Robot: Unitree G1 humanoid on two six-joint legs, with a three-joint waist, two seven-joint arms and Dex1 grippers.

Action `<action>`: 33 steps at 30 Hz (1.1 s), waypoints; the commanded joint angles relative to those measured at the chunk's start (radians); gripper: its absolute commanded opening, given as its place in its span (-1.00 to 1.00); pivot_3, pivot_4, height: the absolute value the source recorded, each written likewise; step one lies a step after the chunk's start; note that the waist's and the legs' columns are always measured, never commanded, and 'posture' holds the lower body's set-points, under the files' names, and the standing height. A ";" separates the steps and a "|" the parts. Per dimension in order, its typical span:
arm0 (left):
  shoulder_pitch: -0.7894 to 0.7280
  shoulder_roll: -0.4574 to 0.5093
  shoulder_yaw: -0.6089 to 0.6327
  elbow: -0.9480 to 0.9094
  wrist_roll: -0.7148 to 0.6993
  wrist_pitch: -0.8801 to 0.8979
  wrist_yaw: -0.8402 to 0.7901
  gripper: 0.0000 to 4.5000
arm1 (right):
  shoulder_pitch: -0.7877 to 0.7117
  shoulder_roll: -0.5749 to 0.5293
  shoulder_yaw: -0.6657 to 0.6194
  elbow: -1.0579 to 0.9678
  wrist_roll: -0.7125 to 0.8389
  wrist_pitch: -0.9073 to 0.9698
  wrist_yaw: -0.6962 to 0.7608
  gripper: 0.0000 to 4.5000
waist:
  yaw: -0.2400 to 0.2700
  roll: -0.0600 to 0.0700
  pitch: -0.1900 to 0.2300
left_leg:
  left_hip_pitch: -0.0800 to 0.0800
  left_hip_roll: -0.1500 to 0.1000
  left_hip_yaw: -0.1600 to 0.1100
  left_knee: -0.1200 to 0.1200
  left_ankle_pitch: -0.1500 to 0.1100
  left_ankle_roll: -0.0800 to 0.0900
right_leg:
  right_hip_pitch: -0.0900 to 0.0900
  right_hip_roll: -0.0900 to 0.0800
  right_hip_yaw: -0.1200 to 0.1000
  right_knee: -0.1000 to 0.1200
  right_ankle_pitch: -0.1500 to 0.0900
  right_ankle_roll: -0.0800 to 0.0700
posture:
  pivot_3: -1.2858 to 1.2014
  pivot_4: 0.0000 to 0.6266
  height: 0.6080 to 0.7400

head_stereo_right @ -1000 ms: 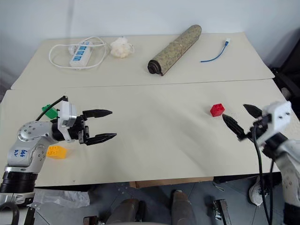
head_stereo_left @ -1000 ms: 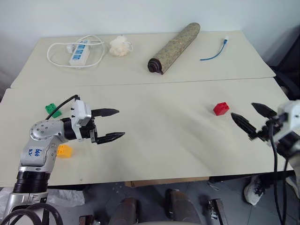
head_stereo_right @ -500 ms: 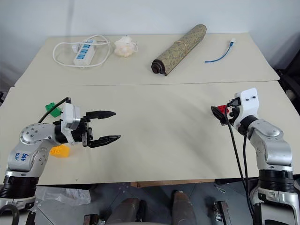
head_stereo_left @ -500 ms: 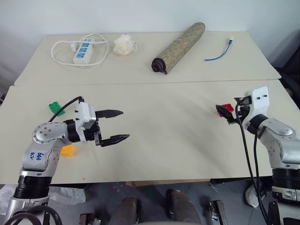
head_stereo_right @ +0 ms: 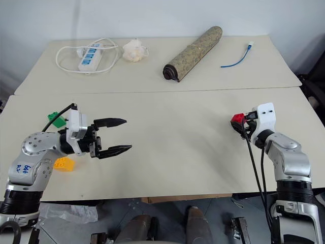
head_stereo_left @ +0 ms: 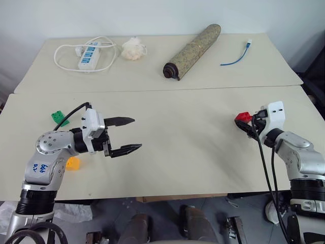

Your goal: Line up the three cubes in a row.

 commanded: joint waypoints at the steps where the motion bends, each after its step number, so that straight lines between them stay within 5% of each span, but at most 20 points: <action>1: 0.005 0.013 0.032 -0.039 -0.022 0.002 0.000 1.00 | -0.046 -0.047 -0.004 -0.014 0.040 -0.013 0.127 -0.33 | 0.000 0.000 0.000 | 0.000 0.000 0.000 0.000 0.000 0.000 | 0.000 0.000 0.000 0.000 0.000 0.000 | 0.03 -0.52 1.00; 10: 0.104 0.017 0.085 -0.120 -0.018 0.014 0.041 1.00 | -0.186 -0.161 0.286 -0.148 0.104 -0.066 0.790 -0.34 | -0.004 0.000 0.000 | 0.000 0.002 0.000 0.000 0.000 0.000 | 0.000 0.001 0.000 -0.001 0.000 0.000 | 0.03 -0.52 1.00; 16: 0.171 0.017 0.122 -0.250 -0.036 0.061 0.115 1.00 | -0.352 -0.025 0.516 0.017 -0.105 -0.287 0.862 -0.34 | -0.004 -0.001 0.000 | 0.000 0.001 -0.001 0.001 0.000 -0.001 | 0.000 0.000 -0.001 -0.001 0.000 0.000 | 0.03 -0.52 1.00; 24: 0.267 0.018 0.196 -0.333 -0.045 0.088 0.171 1.00 | -0.343 0.080 0.515 0.099 -0.147 -0.351 0.820 -0.34 | 0.002 -0.001 0.000 | -0.002 -0.001 -0.006 0.001 -0.001 -0.001 | 0.001 -0.003 -0.006 -0.002 0.000 0.000 | 0.03 -0.52 1.00; 33: 0.296 0.023 0.223 -0.333 -0.043 0.081 0.179 1.00 | -0.246 -0.025 0.466 -0.001 -0.105 -0.309 0.891 -0.34 | 0.001 -0.001 0.000 | -0.003 -0.001 -0.007 0.002 -0.001 -0.001 | 0.001 -0.003 -0.007 -0.003 0.000 0.000 | 0.03 -0.52 1.00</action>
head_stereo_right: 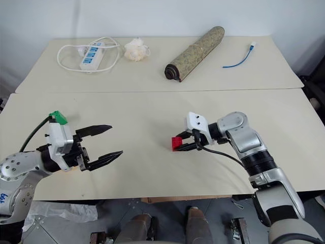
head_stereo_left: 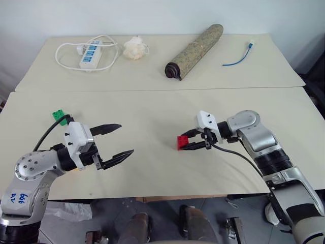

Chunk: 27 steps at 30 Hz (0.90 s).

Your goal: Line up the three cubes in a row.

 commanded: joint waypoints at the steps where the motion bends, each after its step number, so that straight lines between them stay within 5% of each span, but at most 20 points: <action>1: 0.007 0.011 0.026 -0.015 -0.019 -0.015 -0.001 1.00 | 0.038 -0.043 -0.064 -0.074 0.046 0.027 0.015 -0.34 | -0.001 0.000 0.000 | 0.000 0.000 0.000 0.000 0.000 0.000 | 0.000 0.000 0.000 0.000 0.000 0.000 | 0.03 -0.52 1.00; 14: -0.056 0.030 -0.009 0.039 -0.018 -0.015 -0.041 1.00 | 0.116 -0.016 -0.129 0.016 0.055 -0.107 0.005 -0.34 | -0.003 0.000 0.000 | 0.000 0.001 0.000 0.000 0.000 -0.001 | 0.000 0.001 0.000 0.001 0.000 0.000 | 0.03 -0.52 1.00; 15: -0.054 0.032 -0.005 0.041 -0.018 -0.017 -0.042 1.00 | 0.114 -0.018 -0.130 0.033 0.042 -0.135 0.000 -0.01 | -0.003 0.000 0.000 | 0.000 0.001 0.000 0.000 0.000 -0.001 | 0.000 0.001 0.000 0.000 0.000 0.000 | 0.03 -0.52 1.00; 22: 0.014 0.029 0.128 0.035 -0.020 -0.038 -0.003 1.00 | 0.094 -0.009 -0.199 0.086 0.106 -0.257 0.050 0.99 | -0.007 0.000 0.000 | 0.000 0.001 0.000 0.000 0.000 -0.001 | 0.000 0.001 0.000 0.000 0.000 0.000 | 0.03 -0.52 1.00; 27: 0.149 -0.030 0.385 0.091 -0.035 -0.100 0.060 1.00 | 0.129 0.005 -0.276 0.009 0.260 -0.220 0.134 0.99 | -0.015 0.000 0.000 | 0.000 0.002 0.001 -0.001 0.000 -0.001 | 0.000 0.002 0.000 0.000 0.000 0.000 | 0.03 -0.52 1.00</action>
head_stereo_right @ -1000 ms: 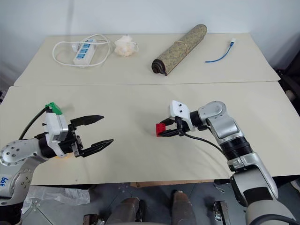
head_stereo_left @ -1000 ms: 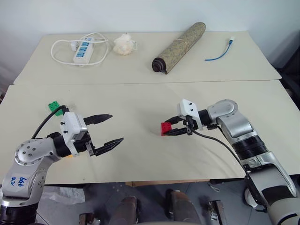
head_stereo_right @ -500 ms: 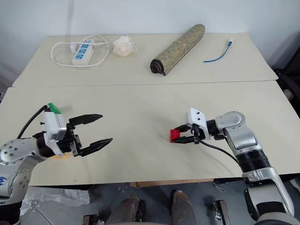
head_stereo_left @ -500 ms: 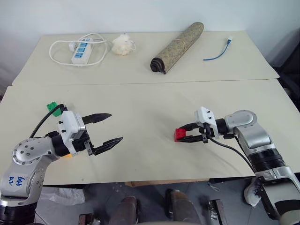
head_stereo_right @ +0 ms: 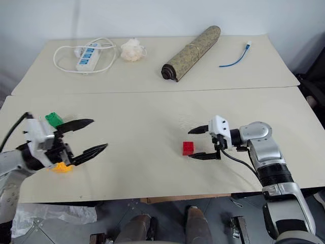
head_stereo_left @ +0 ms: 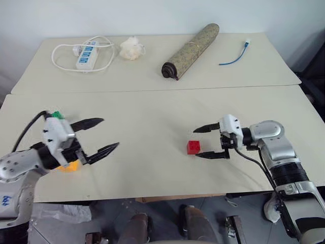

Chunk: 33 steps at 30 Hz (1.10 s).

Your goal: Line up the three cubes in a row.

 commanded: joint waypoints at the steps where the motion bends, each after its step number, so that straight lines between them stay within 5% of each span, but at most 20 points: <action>1: 0.095 -0.037 0.222 0.050 -0.028 -0.061 0.047 1.00 | 0.032 0.017 -0.066 -0.093 0.126 0.007 0.063 0.99 | -0.003 0.000 0.000 | 0.000 0.000 0.000 0.000 0.000 0.000 | 0.000 0.000 0.000 0.000 0.000 0.000 | 0.03 -0.52 1.00; 6: 0.275 -0.152 0.461 0.176 -0.042 -0.145 0.109 1.00 | 0.117 0.102 -0.106 -0.216 0.209 -0.025 0.008 0.99 | -0.008 0.000 0.000 | 0.000 0.001 -0.001 0.000 -0.001 -0.001 | 0.001 0.000 0.000 -0.001 0.000 -0.001 | 0.03 -0.52 1.00; 11: 0.416 -0.308 0.570 0.318 -0.025 -0.251 0.194 1.00 | 0.137 0.166 -0.140 -0.277 0.253 -0.028 -0.072 0.99 | -0.008 -0.001 0.000 | 0.002 0.000 0.000 0.000 -0.001 0.000 | 0.003 -0.001 0.002 -0.005 0.000 -0.001 | 0.03 -0.52 1.00; 17: 0.461 -0.443 0.522 0.270 -0.057 -0.318 0.266 1.00 | 0.157 0.160 -0.146 -0.260 0.221 -0.109 -0.039 0.99 | 0.018 -0.006 -0.003 | 0.004 0.000 -0.002 0.000 -0.003 0.001 | 0.007 -0.002 0.006 -0.007 -0.001 -0.001 | 0.03 -0.52 1.00; 21: 0.438 -0.467 0.379 0.123 -0.039 -0.284 0.303 1.00 | 0.163 0.148 -0.145 -0.251 0.217 -0.130 -0.024 0.99 | 0.026 -0.006 -0.004 | 0.008 0.000 -0.006 0.000 -0.003 0.002 | 0.014 -0.004 0.003 -0.010 -0.001 -0.001 | 0.03 -0.52 1.00; 24: 0.332 -0.454 0.338 0.031 -0.049 -0.226 0.474 1.00 | 0.182 0.111 -0.116 -0.269 0.213 -0.123 0.037 0.99 | 0.027 -0.006 -0.004 | 0.008 0.000 -0.007 0.000 -0.003 0.001 | 0.015 -0.004 0.002 -0.010 -0.001 -0.001 | 0.03 -0.52 1.00; 27: 0.187 -0.410 0.218 -0.078 0.195 -0.157 0.682 1.00 | 0.197 0.081 -0.090 -0.281 0.207 -0.086 0.052 0.99 | 0.030 -0.007 -0.004 | 0.008 0.000 -0.009 0.000 -0.003 0.000 | 0.014 -0.003 0.001 -0.010 -0.001 -0.001 | 0.03 -0.52 1.00; 33: -0.244 -0.357 0.053 -0.054 0.240 0.307 1.013 1.00 | 0.183 0.066 -0.068 -0.308 0.201 -0.046 0.024 0.99 | 0.031 -0.007 -0.004 | 0.007 -0.001 -0.009 0.001 -0.002 -0.001 | 0.014 -0.001 0.000 -0.003 0.000 -0.001 | 0.03 -0.52 1.00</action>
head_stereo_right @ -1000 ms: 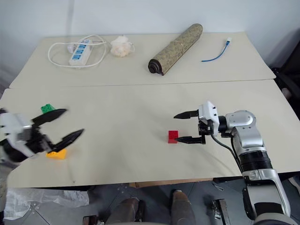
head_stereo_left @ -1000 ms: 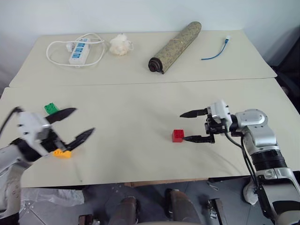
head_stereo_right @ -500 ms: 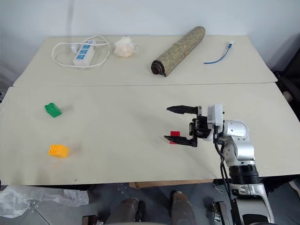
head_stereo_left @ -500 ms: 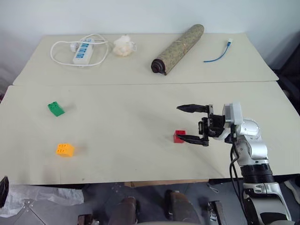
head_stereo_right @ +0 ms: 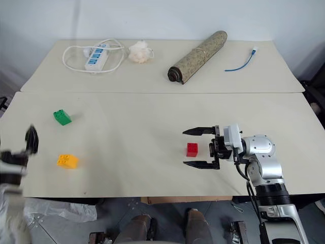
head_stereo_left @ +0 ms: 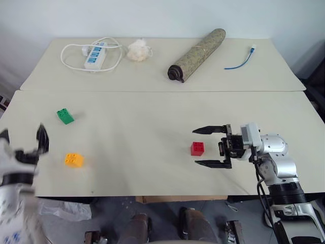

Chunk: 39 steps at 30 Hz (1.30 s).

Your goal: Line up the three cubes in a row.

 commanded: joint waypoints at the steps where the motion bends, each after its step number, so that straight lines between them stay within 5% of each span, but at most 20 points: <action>1: -0.136 0.082 -0.075 0.041 0.101 0.288 0.159 1.00 | -0.021 -0.015 0.004 -0.040 -0.009 -0.017 0.017 0.99 | -0.006 0.000 0.000 | 0.000 0.000 0.001 0.000 0.000 0.000 | -0.001 0.001 -0.001 0.001 0.000 0.000 | 0.03 -0.52 1.00; 12: -0.536 0.112 -0.115 0.434 0.169 0.526 0.289 1.00 | -0.042 -0.017 0.008 -0.085 0.000 0.040 -0.039 0.99 | -0.013 0.000 0.000 | -0.002 -0.001 0.002 0.001 0.001 -0.001 | -0.005 0.001 -0.006 0.003 0.000 0.000 | 0.03 -0.52 1.00; 25: -0.602 0.128 -0.128 0.638 0.202 0.495 0.293 1.00 | -0.031 -0.005 0.012 -0.118 -0.003 0.058 -0.085 0.99 | -0.016 0.000 0.000 | -0.003 -0.001 0.001 0.002 0.001 -0.002 | -0.005 0.001 -0.007 0.004 0.000 0.000 | 0.03 -0.52 1.00; 36: -0.567 0.138 -0.126 0.612 0.184 0.452 0.231 -0.34 | -0.027 0.011 0.019 -0.115 -0.016 0.046 -0.110 1.00 | -0.015 0.000 0.000 | -0.003 -0.001 0.001 0.004 0.001 -0.002 | -0.005 0.001 -0.007 0.005 0.000 0.000 | 0.03 -0.52 1.00; 39: -0.507 0.187 -0.189 0.561 0.189 0.370 0.104 -0.34 | -0.019 0.007 0.008 -0.113 -0.024 0.039 -0.122 1.00 | -0.016 0.000 0.000 | -0.003 -0.001 0.001 0.004 0.001 -0.002 | -0.005 0.001 -0.007 0.005 0.000 0.000 | 0.03 -0.52 1.00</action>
